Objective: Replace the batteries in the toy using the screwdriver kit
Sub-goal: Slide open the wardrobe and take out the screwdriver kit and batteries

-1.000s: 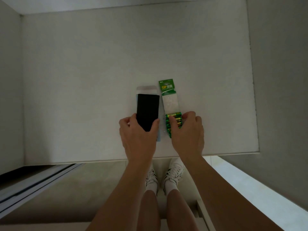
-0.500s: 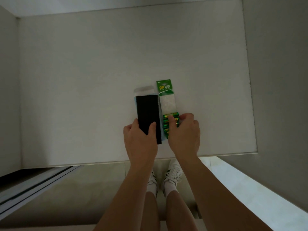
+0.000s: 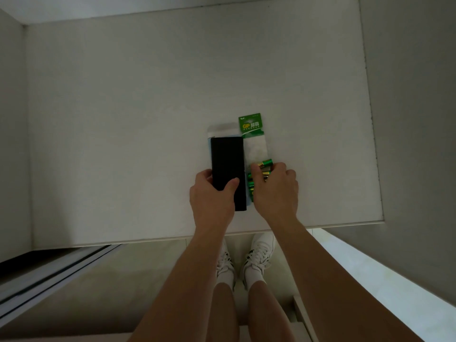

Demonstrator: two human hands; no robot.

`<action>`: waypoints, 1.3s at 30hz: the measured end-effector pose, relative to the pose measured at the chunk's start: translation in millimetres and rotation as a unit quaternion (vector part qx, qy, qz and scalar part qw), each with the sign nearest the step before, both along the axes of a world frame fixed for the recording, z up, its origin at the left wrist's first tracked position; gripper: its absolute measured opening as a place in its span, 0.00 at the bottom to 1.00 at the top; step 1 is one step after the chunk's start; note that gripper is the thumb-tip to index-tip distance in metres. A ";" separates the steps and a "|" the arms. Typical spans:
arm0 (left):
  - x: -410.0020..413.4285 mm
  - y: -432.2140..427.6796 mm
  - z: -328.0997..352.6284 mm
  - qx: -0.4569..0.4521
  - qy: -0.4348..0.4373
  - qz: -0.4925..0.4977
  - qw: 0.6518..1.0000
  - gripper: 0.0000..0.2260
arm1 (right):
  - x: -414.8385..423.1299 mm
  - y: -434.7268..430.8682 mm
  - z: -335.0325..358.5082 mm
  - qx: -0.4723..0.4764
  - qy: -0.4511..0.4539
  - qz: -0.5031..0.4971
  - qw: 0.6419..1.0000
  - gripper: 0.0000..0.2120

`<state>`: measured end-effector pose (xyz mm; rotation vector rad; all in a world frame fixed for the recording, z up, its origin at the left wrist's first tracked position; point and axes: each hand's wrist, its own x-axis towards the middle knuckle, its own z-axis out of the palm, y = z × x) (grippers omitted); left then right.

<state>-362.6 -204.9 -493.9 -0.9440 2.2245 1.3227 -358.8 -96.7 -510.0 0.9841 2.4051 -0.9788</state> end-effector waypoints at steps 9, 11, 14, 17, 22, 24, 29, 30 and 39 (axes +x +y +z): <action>-2.6 -1.1 3.8 0.031 -0.004 -0.004 1.000 0.28 | -2.9 5.5 -4.1 -0.013 0.023 -0.020 0.999 0.21; -4.3 -1.8 1.6 0.047 -0.013 -0.022 0.999 0.24 | 1.3 4.2 -4.6 -0.024 0.043 -0.010 0.999 0.17; -5.3 -0.4 -0.8 0.058 -0.014 -0.049 0.997 0.18 | 8.9 1.3 -3.4 -0.045 0.080 0.013 0.996 0.11; -3.7 1.3 -0.8 0.080 -0.017 -0.042 0.996 0.17 | 10.7 5.4 -4.9 -0.037 0.090 0.037 0.995 0.10; -2.9 -4.5 -1.9 0.143 -0.020 -0.017 0.989 0.18 | 9.9 7.3 -9.2 -0.019 0.110 0.049 0.993 0.13; -2.5 -6.4 -4.1 0.159 -0.022 -0.012 0.987 0.17 | 9.5 7.7 -10.5 0.003 0.113 0.061 0.992 0.13; -0.7 -8.6 -4.5 0.242 -0.044 0.046 0.968 0.15 | 7.7 15.9 -12.3 -0.003 0.134 0.081 0.988 0.14; 0.1 -8.0 -3.3 0.255 -0.046 0.054 0.964 0.15 | 8.0 18.2 -12.2 -0.030 0.139 0.066 0.988 0.14; -3.4 -1.7 39.4 0.367 -0.025 0.091 0.926 0.17 | 10.6 32.2 26.9 -0.148 0.170 -0.073 0.971 0.14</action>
